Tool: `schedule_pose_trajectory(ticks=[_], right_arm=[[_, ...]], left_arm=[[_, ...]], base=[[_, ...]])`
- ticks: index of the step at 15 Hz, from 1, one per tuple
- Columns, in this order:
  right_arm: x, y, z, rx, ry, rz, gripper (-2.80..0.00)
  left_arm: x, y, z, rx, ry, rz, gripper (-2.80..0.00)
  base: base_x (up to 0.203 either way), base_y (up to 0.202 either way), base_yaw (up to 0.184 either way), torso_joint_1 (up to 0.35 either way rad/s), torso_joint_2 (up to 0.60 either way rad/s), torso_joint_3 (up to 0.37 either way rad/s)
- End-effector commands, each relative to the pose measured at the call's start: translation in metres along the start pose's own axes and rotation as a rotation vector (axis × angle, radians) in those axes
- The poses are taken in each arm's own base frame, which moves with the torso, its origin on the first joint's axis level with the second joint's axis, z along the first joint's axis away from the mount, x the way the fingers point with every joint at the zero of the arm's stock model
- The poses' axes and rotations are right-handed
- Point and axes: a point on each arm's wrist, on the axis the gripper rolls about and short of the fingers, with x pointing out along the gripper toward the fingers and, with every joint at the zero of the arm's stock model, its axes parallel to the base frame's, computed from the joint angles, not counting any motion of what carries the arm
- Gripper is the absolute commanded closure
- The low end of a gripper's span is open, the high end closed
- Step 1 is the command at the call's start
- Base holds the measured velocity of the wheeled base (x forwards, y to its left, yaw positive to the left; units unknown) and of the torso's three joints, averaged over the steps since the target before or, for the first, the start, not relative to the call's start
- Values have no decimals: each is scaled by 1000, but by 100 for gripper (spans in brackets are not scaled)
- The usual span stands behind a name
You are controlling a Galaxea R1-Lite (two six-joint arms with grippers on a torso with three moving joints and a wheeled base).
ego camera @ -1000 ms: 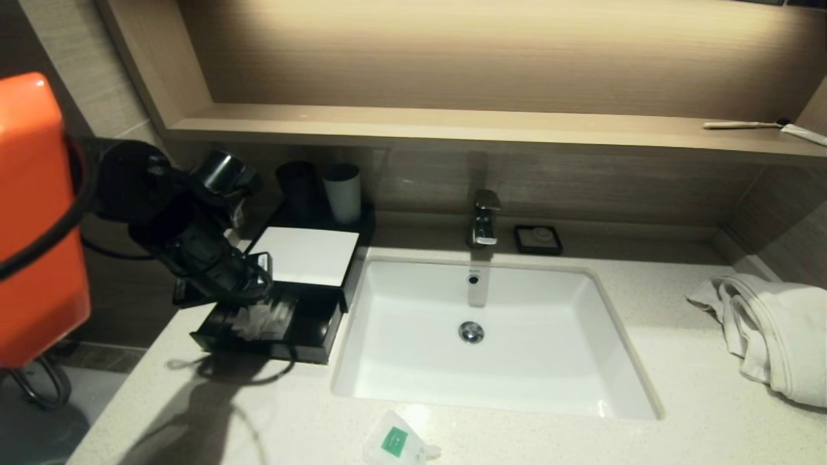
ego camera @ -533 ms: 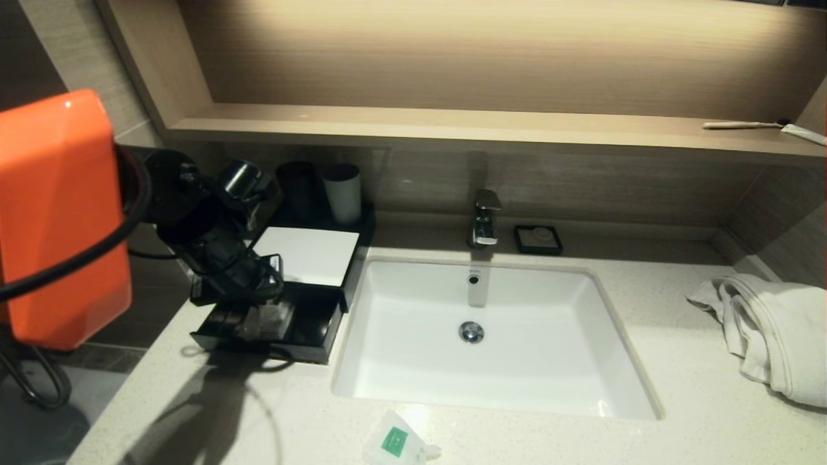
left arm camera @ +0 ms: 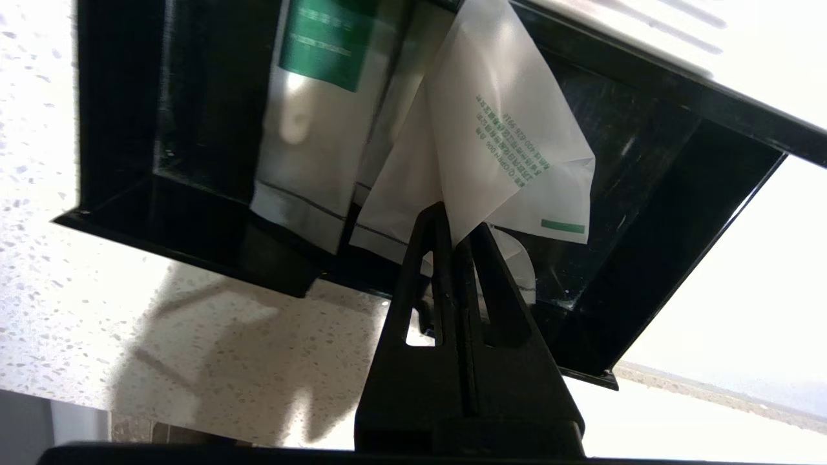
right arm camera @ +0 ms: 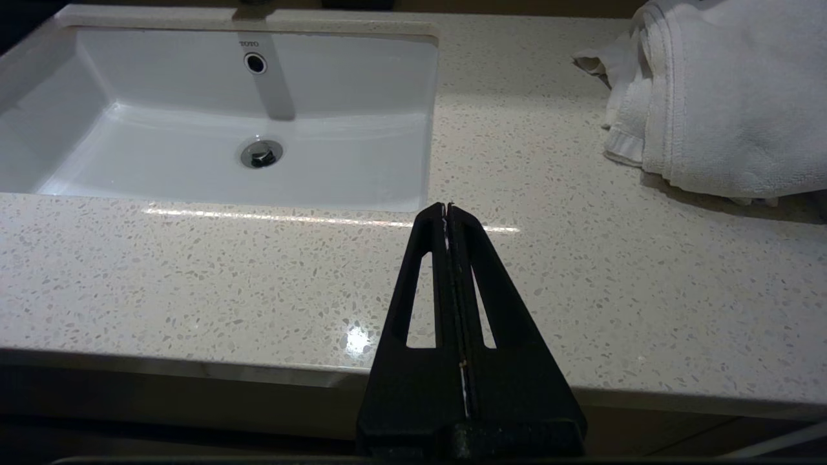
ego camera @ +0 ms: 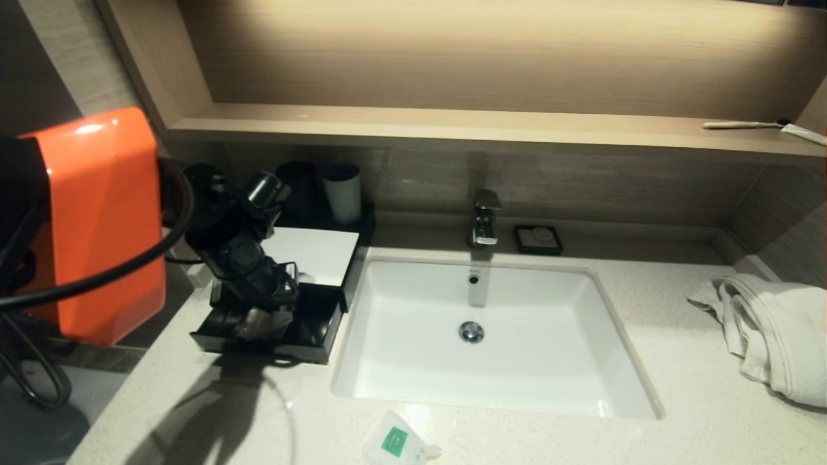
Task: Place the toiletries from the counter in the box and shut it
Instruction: Place the bathroom toiletry into the drawer
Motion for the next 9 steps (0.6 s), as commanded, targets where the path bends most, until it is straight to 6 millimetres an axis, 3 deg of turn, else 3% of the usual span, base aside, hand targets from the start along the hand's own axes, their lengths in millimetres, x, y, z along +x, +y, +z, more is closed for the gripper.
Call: schedule_pose_trajectory(ticks=[1,9], right_arm=[[0,0,0,0,0,0,0],[0,0,0,0,0,0,0]], left_arm=[[7,-4,-2,9,19,6,0],[19,-27,-3,55,39,-8,0]], base=[[0,0,0,0,0,0],[0,0,0,0,0,0]])
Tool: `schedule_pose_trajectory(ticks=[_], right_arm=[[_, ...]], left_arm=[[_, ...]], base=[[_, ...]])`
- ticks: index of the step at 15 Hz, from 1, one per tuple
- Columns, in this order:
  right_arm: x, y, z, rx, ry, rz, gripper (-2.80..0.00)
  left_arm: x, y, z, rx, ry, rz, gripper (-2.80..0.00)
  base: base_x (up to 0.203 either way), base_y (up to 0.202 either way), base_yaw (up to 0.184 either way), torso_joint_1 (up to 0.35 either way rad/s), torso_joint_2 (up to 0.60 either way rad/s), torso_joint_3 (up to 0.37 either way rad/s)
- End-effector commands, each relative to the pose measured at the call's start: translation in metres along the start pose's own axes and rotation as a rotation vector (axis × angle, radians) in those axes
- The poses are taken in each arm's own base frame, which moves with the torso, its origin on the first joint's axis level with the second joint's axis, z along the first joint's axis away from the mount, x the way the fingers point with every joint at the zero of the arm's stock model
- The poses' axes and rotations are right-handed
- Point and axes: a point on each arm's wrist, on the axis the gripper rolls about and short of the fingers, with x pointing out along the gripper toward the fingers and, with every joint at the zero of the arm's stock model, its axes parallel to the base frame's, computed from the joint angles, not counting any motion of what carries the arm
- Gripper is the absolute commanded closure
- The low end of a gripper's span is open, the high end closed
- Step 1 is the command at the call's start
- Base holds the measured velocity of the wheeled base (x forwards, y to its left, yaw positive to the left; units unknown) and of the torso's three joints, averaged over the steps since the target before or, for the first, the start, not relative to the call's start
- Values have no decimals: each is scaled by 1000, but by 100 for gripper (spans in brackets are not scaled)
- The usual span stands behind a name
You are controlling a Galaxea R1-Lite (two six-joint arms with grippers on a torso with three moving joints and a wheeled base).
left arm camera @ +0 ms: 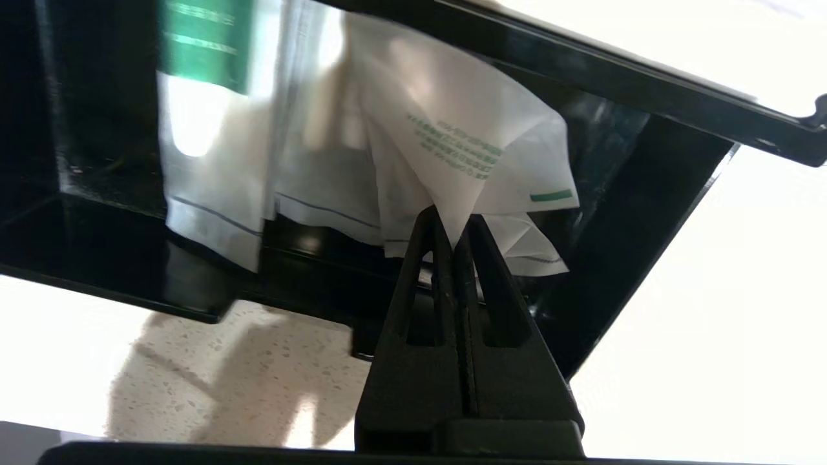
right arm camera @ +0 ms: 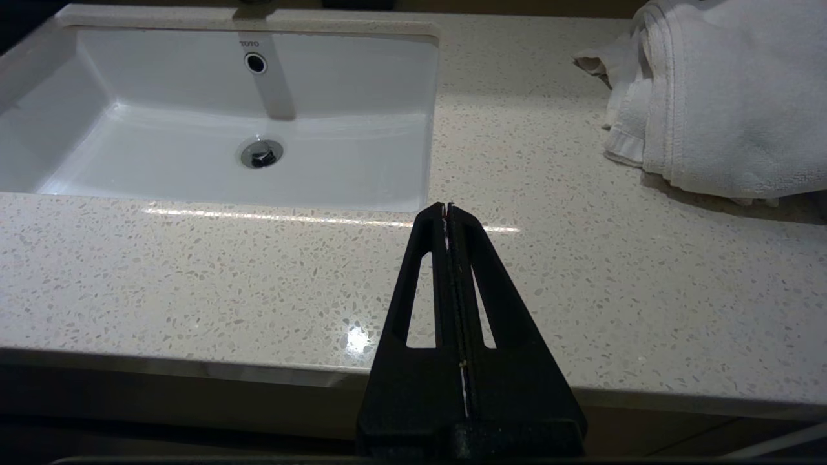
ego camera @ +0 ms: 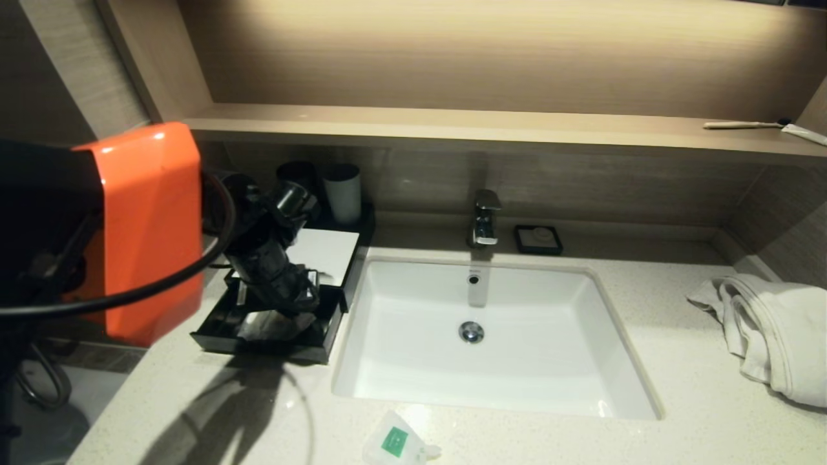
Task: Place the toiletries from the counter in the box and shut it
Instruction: Place the bathroom toiletry into the drawer
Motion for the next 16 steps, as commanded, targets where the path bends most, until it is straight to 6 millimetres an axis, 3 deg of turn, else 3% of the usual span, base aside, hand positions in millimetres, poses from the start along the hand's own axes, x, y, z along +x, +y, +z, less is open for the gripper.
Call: schedule_pose_trajectory(ticks=[1,9,16], right_arm=[[0,0,0,0,0,0,0],[0,0,0,0,0,0,0],[0,0,0,0,0,0,0]], left_arm=[[4,-3,0,1,14,2,0],[-4,-8,-3,29,45,14,0],[6,-10,-4,53,77,29,0]], base=[[0,0,0,0,0,0],[0,0,0,0,0,0],[0,0,0,0,0,0]])
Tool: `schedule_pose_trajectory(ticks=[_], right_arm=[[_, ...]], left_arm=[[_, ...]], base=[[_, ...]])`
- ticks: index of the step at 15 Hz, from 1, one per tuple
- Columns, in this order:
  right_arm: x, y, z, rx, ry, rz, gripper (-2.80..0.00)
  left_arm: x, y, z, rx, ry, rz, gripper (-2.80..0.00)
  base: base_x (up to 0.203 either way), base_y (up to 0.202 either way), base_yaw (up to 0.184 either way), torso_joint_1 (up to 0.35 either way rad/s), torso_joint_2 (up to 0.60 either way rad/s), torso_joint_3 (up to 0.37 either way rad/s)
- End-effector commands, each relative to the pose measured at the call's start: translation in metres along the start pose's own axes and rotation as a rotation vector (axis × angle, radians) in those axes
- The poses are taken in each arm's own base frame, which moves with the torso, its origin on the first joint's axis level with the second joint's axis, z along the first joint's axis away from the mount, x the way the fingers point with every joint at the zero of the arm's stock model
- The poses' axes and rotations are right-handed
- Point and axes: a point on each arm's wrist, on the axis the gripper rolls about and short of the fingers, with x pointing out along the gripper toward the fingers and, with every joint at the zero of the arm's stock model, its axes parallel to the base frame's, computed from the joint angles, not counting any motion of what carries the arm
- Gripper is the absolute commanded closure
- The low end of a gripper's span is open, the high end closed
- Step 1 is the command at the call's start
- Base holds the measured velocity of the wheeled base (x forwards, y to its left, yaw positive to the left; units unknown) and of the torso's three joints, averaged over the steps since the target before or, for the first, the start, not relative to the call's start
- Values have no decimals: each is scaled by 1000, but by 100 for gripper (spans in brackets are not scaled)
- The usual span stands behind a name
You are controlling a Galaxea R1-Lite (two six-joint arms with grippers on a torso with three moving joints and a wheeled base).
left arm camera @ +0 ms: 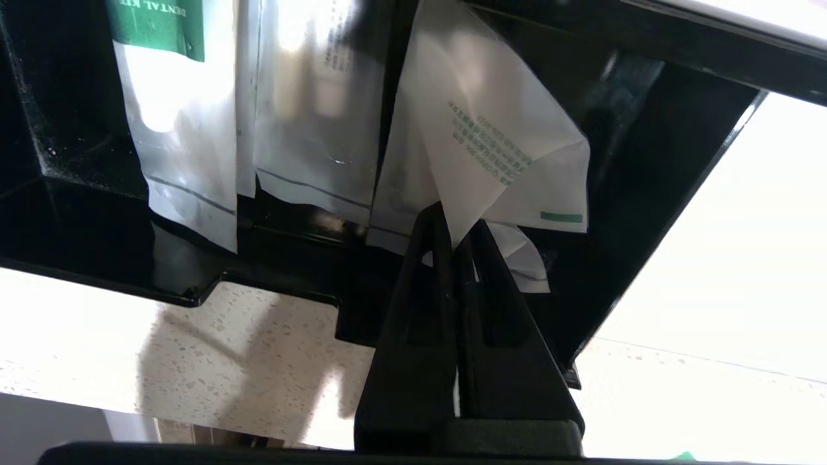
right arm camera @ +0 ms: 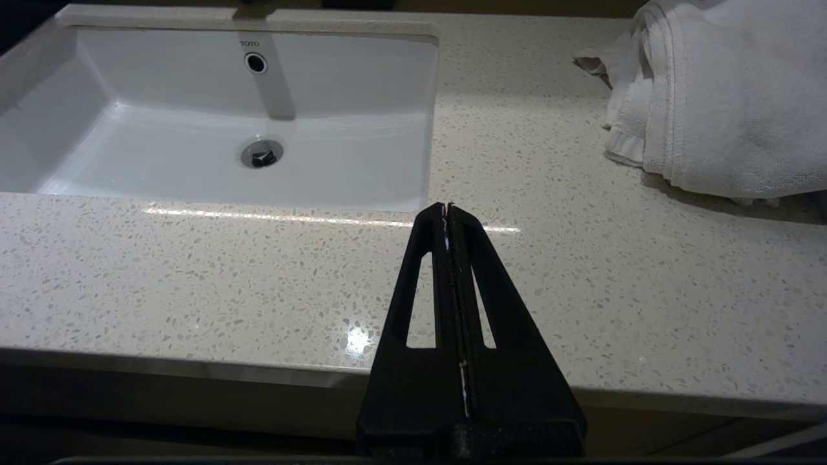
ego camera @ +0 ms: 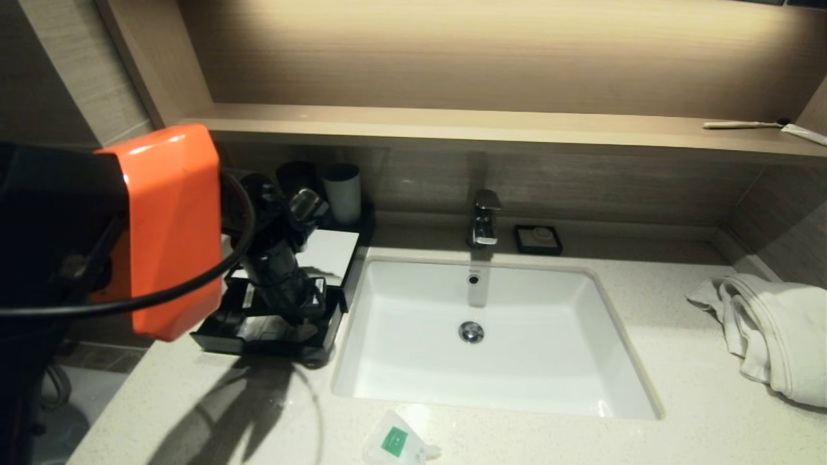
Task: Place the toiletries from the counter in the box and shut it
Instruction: Place the bathroom toiletry into the drawer
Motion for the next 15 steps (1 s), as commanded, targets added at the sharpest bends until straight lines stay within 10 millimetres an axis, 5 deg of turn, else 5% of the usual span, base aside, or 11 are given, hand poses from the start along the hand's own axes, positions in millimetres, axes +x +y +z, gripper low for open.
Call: schedule_pose_trajectory(ticks=[1,6,11,15], right_arm=[[0,0,0,0,0,0,0],[0,0,0,0,0,0,0],[0,0,0,0,0,0,0],[0,0,0,0,0,0,0]], left_arm=[[3,0,0,-2,9,5,-280],[-11,1,2,-16,-32,-13,-280],[-76,2,-11,-1,-169,-89,-280],[-116,-24,-52,122,-174,-163,-280]], base=[[0,0,0,0,0,0],[0,0,0,0,0,0],[0,0,0,0,0,0],[0,0,0,0,0,0]])
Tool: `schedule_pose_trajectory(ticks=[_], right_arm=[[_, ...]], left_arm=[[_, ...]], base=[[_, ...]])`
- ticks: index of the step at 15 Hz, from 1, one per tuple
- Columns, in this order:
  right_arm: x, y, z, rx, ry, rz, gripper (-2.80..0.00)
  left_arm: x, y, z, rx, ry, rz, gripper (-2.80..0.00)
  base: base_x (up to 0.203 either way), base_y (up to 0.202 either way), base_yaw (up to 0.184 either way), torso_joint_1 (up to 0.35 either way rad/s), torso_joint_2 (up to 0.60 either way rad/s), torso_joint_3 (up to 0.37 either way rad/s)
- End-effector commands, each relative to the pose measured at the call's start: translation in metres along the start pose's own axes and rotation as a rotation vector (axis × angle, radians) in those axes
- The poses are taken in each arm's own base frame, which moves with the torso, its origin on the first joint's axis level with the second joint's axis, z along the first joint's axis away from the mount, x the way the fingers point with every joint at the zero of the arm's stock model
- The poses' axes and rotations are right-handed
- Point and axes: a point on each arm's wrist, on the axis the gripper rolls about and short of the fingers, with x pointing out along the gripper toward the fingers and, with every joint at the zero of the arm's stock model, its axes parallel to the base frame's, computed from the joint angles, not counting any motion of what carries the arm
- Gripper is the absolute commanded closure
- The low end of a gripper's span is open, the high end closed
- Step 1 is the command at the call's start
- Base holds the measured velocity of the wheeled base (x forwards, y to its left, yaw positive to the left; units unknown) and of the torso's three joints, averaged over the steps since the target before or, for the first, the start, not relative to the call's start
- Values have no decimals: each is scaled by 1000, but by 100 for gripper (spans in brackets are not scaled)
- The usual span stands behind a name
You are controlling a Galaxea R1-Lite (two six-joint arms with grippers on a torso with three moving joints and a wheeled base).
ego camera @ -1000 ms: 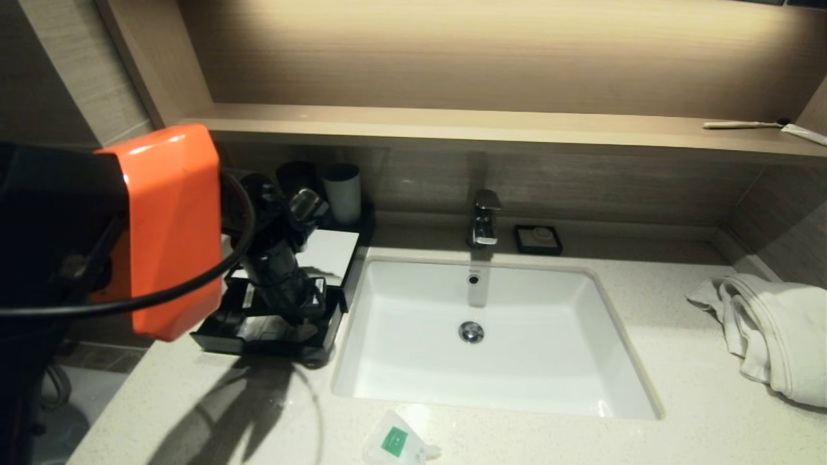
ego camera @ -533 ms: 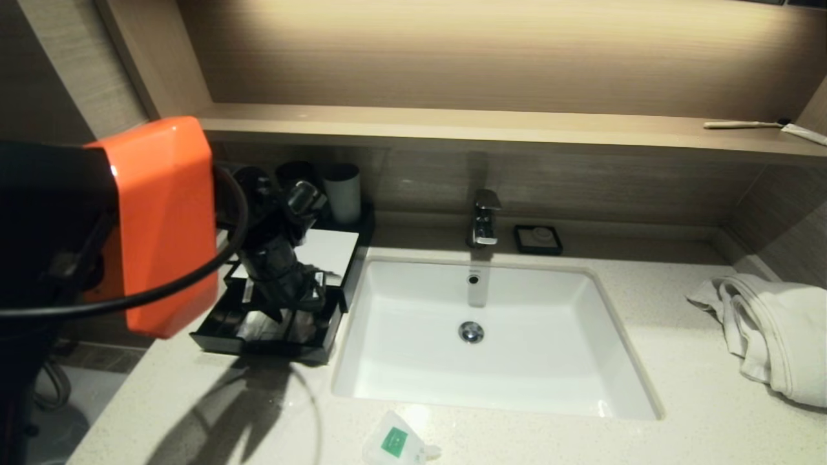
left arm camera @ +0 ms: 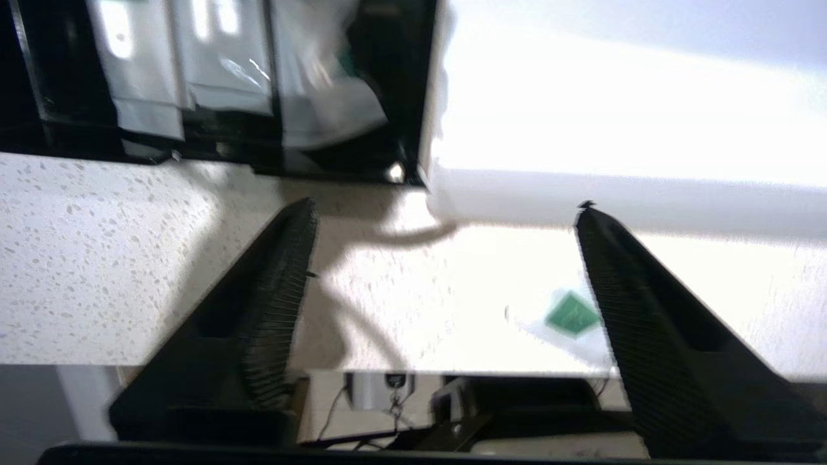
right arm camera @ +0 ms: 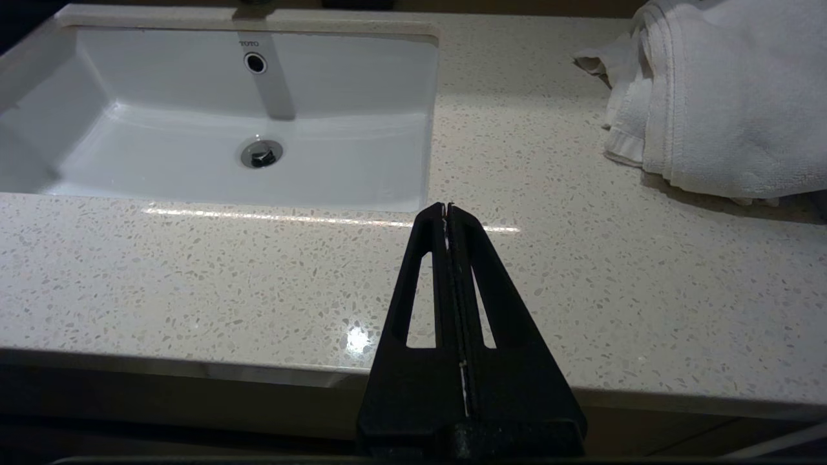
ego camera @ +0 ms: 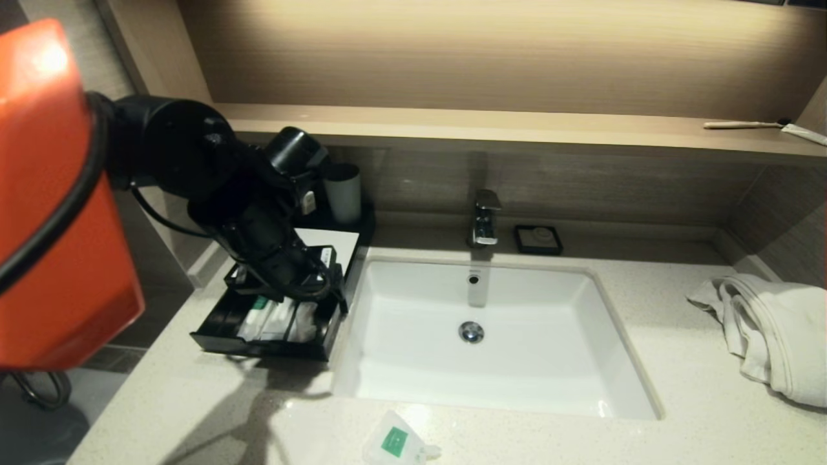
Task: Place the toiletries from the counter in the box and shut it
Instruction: Place the bathroom toiletry into the drawer, then pick up the bathroom toiletry
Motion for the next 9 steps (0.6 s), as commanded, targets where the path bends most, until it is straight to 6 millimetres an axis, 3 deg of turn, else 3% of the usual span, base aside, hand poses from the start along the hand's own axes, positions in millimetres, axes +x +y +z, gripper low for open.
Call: schedule_pose_trajectory(ticks=[1,3,9], right_arm=[[0,0,0,0,0,1,0],[0,0,0,0,0,1,0],[0,0,0,0,0,1,0]], left_arm=[[-17,-15,-21,64,13,-34,0],[-13,-29,-41,130,70,-41,0],[7,-45,-90,256,194,-66,0]], base=[[0,0,0,0,0,0],[0,0,0,0,0,0],[0,0,0,0,0,0]])
